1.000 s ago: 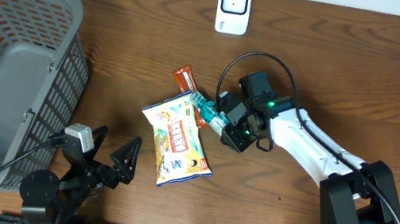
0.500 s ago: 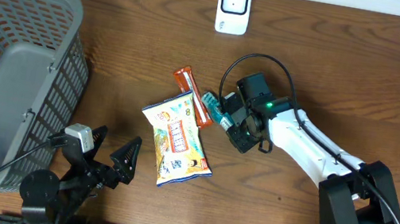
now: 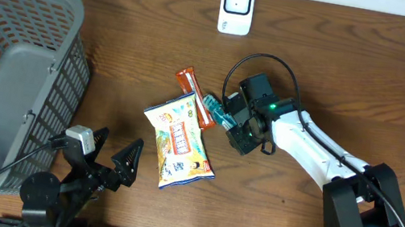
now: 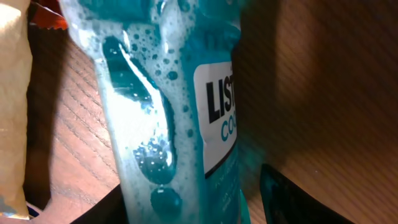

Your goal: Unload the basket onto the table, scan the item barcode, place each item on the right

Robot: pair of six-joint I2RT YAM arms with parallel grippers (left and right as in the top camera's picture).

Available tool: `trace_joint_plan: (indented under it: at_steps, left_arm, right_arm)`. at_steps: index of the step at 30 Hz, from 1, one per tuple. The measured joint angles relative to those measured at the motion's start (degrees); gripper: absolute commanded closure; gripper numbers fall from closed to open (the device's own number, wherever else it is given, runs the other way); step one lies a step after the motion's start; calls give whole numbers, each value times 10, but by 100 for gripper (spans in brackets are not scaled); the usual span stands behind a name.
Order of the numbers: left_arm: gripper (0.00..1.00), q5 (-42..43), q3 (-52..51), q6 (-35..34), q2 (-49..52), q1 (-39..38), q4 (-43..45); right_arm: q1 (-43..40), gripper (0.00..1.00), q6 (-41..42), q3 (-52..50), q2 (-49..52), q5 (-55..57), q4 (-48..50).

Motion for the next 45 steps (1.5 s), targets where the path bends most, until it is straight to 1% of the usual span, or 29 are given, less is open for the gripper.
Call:
trace_joint_plan:
  at_steps: [5, 9, 11, 13, 14, 16, 18, 23, 27, 30, 32, 34, 38, 41, 45]
  left_arm:
    - [2, 0, 0, 0, 0, 0, 0]
    - [2, 0, 0, 0, 0, 0, 0]
    - [2, 0, 0, 0, 0, 0, 0]
    - [2, 0, 0, 0, 0, 0, 0]
    - [2, 0, 0, 0, 0, 0, 0]
    - [2, 0, 0, 0, 0, 0, 0]
    - [2, 0, 0, 0, 0, 0, 0]
    - [2, 0, 0, 0, 0, 0, 0]
    - [2, 0, 0, 0, 0, 0, 0]
    - [2, 0, 0, 0, 0, 0, 0]
    - [2, 0, 0, 0, 0, 0, 0]
    - [2, 0, 0, 0, 0, 0, 0]
    - [2, 0, 0, 0, 0, 0, 0]
    - [2, 0, 0, 0, 0, 0, 0]
    - [2, 0, 0, 0, 0, 0, 0]
  right_arm:
    - [0, 43, 2, 2, 0, -3, -2]
    - [0, 39, 6, 23, 0, -16, -29]
    - [0, 32, 7, 49, 0, -23, -50]
    - [0, 21, 11, 85, 0, -29, -70]
    - [0, 18, 10, 100, 0, -30, -76]
    - [0, 13, 9, 133, 0, -31, -85]
    - [0, 12, 6, 157, 0, -31, -87]
    - [0, 12, 6, 183, 0, -28, -97]
    - [3, 15, 7, 228, 28, -25, -122]
    - [14, 19, 9, 289, 78, -14, -165]
    - [25, 22, 9, 333, 119, -1, -211]
    - [38, 23, 10, 370, 161, 10, -249]
    - [50, 23, 10, 381, 192, 18, -268]
    - [51, 24, 10, 381, 195, 23, -268]
    - [51, 30, 11, 382, 196, 25, -258]
